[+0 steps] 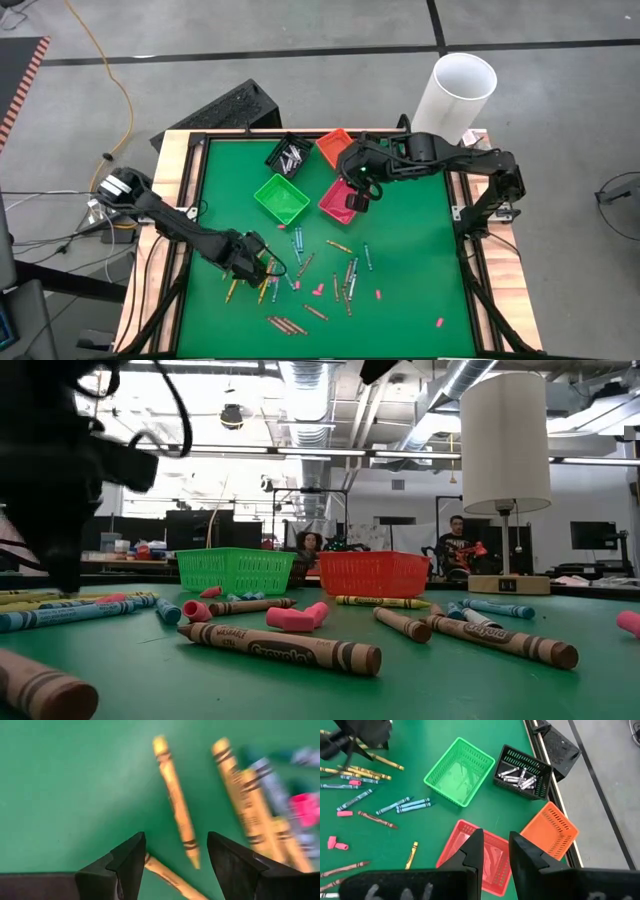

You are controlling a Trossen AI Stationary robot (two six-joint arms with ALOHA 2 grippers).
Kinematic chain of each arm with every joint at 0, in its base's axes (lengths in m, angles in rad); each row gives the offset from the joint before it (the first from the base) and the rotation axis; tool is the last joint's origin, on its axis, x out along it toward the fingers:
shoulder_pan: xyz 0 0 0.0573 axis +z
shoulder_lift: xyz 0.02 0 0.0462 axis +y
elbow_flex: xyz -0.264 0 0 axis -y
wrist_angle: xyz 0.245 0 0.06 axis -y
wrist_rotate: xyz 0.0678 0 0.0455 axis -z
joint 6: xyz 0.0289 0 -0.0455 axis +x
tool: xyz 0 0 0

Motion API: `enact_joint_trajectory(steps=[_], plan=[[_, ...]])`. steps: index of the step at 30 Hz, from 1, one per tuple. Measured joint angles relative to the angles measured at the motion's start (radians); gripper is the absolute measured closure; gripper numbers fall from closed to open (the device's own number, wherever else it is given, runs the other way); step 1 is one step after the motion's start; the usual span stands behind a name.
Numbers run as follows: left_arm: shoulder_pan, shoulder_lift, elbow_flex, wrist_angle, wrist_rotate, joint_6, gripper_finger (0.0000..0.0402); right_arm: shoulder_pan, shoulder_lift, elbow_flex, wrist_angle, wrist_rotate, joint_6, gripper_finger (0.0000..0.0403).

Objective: Sort crayons
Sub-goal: Put the yellow crayon into the bin

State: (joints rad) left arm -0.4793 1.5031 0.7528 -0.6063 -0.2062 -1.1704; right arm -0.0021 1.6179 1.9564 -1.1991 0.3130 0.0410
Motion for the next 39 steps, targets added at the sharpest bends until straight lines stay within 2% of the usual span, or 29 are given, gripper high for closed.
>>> enact_joint_trajectory(steps=[5, 8, 11, 17, 24, 28, 32, 35, 39], plan=[[0.0, 0.059, 0.004, 0.037, 0.035, 0.012, 0.02, 0.002, -0.008, 0.0, -0.001, 0.0, 0.0, 0.0316], [0.002, 0.063, 0.005, 0.042, 0.052, -0.005, 0.0221, 0.002, -0.008, 0.0, -0.004, 0.0, 0.0, 0.0316], [0.002, 0.049, 0.003, 0.041, 0.056, -0.034, 0.0263, 0.002, -0.008, 0.0, -0.01, 0.0, 0.0, 0.0316], [0.002, 0.042, 0.002, 0.041, 0.071, -0.081, 0.0384, 0.002, -0.008, 0.0, -0.012, 0.0, 0.0, 0.0316], [0.002, 0.013, 0.031, 0.04, 0.058, -0.149, 0.0395, 0.002, -0.026, 0.0, 0.005, -0.029, 0.0, 0.0316], [0.008, -0.045, 0.063, 0.041, 0.001, -0.162, 0.0397, 0.002, -0.049, 0.0, 0.056, -0.079, -0.011, 0.0316], [0.011, -0.123, 0.089, 0.025, -0.1, -0.184, 0.0398, 0.002, -0.085, 0.0, 0.117, -0.106, -0.019, 0.0316], [0.013, -0.193, 0.102, 0.012, -0.237, -0.182, 0.0399, 0.001, -0.115, 0.0, 0.188, -0.154, -0.051, 0.0316], [0.015, -0.309, 0.116, 0.025, -0.507, -0.132, 0.0399, -0.01, -0.146, 0.0, 0.339, -0.229, -0.089, 0.0316]])
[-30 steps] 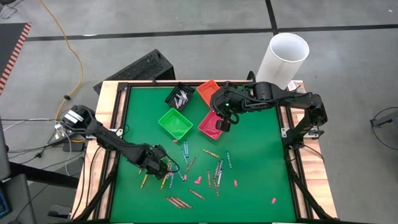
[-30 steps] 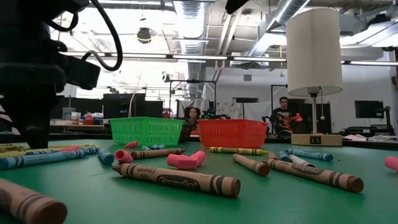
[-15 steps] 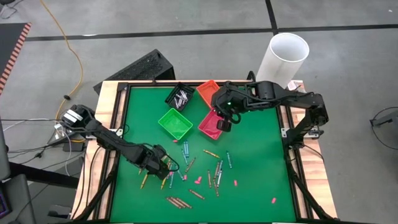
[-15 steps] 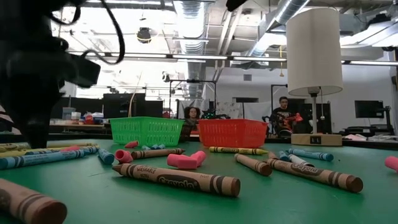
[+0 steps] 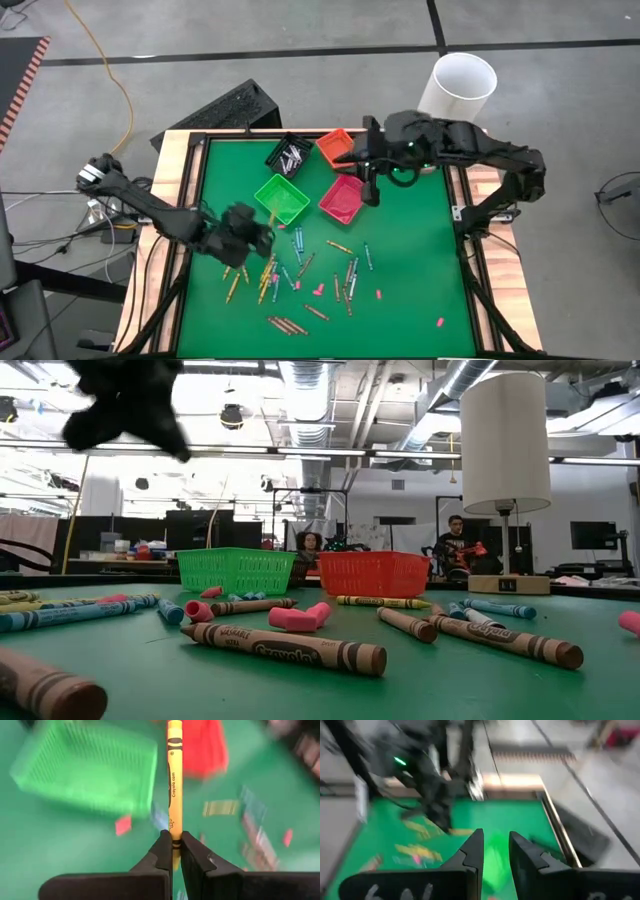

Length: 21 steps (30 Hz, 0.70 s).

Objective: Sort crayons
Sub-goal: Put the yellow crayon into the bin

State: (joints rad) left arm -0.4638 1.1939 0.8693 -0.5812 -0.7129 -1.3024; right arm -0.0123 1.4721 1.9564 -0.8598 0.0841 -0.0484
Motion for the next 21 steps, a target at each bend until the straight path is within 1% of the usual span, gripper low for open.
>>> enact_joint_trajectory(steps=[2, 4, 6, 7, 11, 15, 18, 21], plan=[[0.0, -0.057, 0.003, 0.022, -0.129, 0.068, 0.0399, -0.014, -0.002, 0.0, 0.085, -0.069, -0.005, 0.0316], [0.001, -0.107, 0.01, 0.085, -0.254, 0.157, 0.0399, -0.035, 0.002, 0.0, 0.15, -0.116, -0.005, 0.0316], [0.003, -0.15, 0.021, 0.159, -0.344, 0.277, 0.0399, -0.053, 0.018, 0.001, 0.188, -0.147, -0.005, 0.0316], [0.005, -0.164, 0.028, 0.206, -0.37, 0.348, 0.0399, -0.062, 0.03, 0.001, 0.203, -0.166, -0.005, 0.0316], [0.026, -0.194, 0.058, 0.398, -0.381, 0.663, 0.0399, -0.084, 0.106, 0.0, 0.274, -0.254, 0.038, 0.0315], [0.041, -0.195, 0.097, 0.54, -0.386, 0.915, 0.0399, -0.108, 0.174, -0.001, 0.361, -0.348, 0.089, 0.0302], [0.051, -0.195, 0.133, 0.556, -0.385, 1.018, 0.0399, -0.124, 0.216, 0.0, 0.466, -0.412, 0.136, 0.0278], [0.059, -0.195, 0.154, 0.566, -0.385, 1.074, 0.0399, -0.137, 0.25, 0.0, 0.556, -0.43, 0.179, 0.0249]])
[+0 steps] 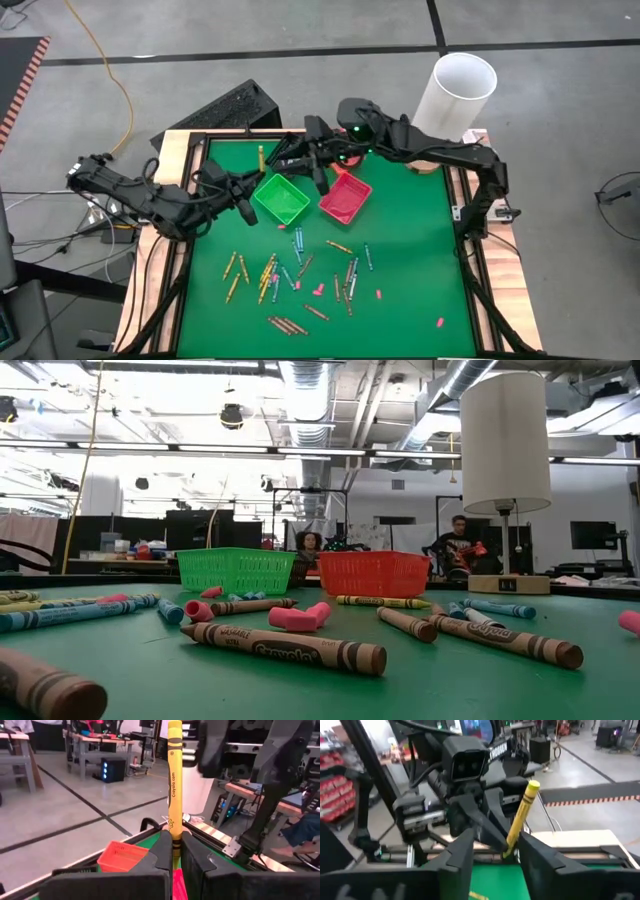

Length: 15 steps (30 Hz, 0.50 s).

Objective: Sort crayons
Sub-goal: Put the yellow crayon into the bin

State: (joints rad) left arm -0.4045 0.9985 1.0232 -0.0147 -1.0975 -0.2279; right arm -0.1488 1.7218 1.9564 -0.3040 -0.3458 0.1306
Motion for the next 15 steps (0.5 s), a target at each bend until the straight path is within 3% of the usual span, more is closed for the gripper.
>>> enact_joint_trajectory(steps=[7, 15], plan=[[0.029, 0.003, 0.004, 0.06, 0.047, 0.103, 0.0399, -0.012, 0.038, -0.001, 0.115, 0.003, 0.046, 0.0204], [0.091, 0.003, 0.004, 0.062, 0.151, 0.118, 0.0399, -0.016, 0.079, 0.0, 0.173, 0.007, 0.056, 0.0208]])
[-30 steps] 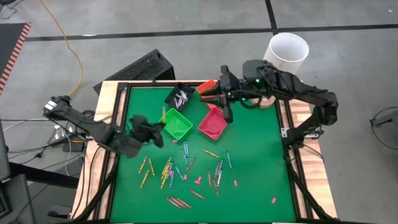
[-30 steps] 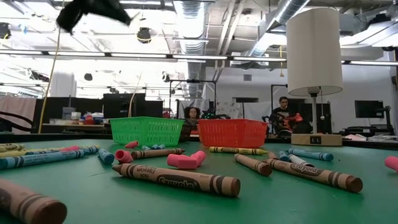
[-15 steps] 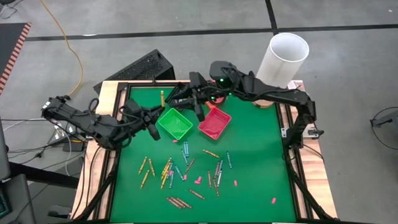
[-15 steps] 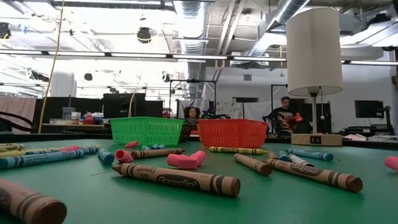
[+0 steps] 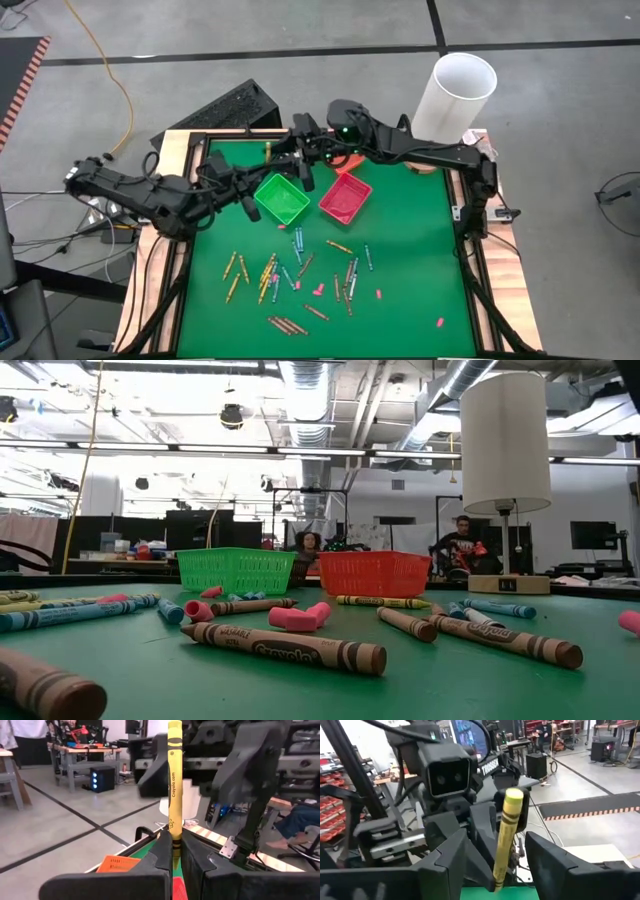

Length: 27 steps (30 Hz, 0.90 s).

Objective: Sort crayons
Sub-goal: Put the yellow crayon into the bin

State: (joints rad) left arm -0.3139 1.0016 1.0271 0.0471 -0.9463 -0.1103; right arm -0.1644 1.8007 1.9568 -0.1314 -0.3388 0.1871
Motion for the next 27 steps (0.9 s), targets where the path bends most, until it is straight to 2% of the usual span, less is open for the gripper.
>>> enact_joint_trajectory(steps=[6, 14, 15, 20, 27], plan=[[0.038, 0.007, 0.0, -0.004, 0.052, -0.006, 0.04, 0.0, 0.005, 0.0, 0.002, 0.0, -0.008, 0.0244], [0.049, 0.015, 0.0, -0.003, 0.052, -0.006, 0.04, -0.015, 0.005, 0.0, -0.002, 0.004, 0.0, 0.0383], [0.049, 0.015, 0.0, -0.003, 0.052, -0.005, 0.04, -0.018, 0.005, 0.0, -0.004, 0.004, 0.0, 0.039], [0.049, 0.015, 0.0, -0.005, 0.034, -0.006, 0.038, -0.022, 0.005, 0.0, -0.005, 0.029, 0.022, 0.0396], [0.049, 0.014, 0.0, -0.013, -0.007, -0.006, 0.0292, -0.069, 0.005, 0.0, -0.003, 0.078, 0.029, 0.0399]])
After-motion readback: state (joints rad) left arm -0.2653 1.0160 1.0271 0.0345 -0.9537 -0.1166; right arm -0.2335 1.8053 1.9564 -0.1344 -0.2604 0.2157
